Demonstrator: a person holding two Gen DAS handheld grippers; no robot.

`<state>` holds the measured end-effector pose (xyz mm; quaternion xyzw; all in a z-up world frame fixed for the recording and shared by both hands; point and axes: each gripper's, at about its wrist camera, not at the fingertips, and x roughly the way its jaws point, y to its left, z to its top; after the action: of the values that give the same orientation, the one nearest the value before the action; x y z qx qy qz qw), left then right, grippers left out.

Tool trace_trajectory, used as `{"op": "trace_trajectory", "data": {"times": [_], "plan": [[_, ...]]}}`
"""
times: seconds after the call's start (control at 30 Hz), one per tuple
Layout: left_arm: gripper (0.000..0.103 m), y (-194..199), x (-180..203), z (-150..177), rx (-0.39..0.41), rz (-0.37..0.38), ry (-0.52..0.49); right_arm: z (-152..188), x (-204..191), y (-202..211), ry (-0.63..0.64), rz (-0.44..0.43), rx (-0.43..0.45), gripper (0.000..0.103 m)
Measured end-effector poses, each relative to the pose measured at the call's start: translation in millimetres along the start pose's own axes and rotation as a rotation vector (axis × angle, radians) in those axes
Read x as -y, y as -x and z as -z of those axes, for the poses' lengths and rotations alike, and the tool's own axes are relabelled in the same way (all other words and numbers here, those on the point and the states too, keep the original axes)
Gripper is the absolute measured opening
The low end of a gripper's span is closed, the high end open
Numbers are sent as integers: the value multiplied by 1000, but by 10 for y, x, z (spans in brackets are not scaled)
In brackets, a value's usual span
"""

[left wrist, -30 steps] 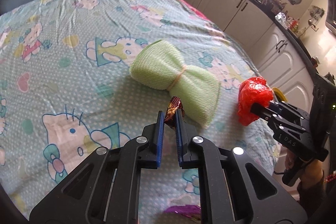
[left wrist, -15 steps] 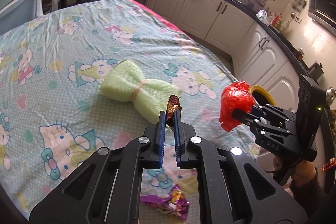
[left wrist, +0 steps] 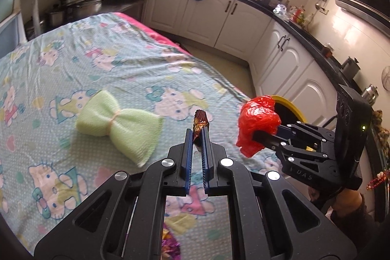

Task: Collect trash
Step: 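Carry the red bag and brown candy wrapper over the yellow bin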

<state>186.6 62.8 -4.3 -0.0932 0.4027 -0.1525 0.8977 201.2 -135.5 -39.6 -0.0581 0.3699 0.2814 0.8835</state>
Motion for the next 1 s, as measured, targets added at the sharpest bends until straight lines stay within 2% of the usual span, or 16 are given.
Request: {"op": "trace_trajectory", "data": {"times": [0.47, 1.0], "plan": [[3, -215, 517, -207, 7, 73, -74, 94, 305, 394, -66, 62, 60, 26], [3, -552, 1270, -418, 6, 178, -164, 283, 942, 912, -184, 192, 131, 26]]}}
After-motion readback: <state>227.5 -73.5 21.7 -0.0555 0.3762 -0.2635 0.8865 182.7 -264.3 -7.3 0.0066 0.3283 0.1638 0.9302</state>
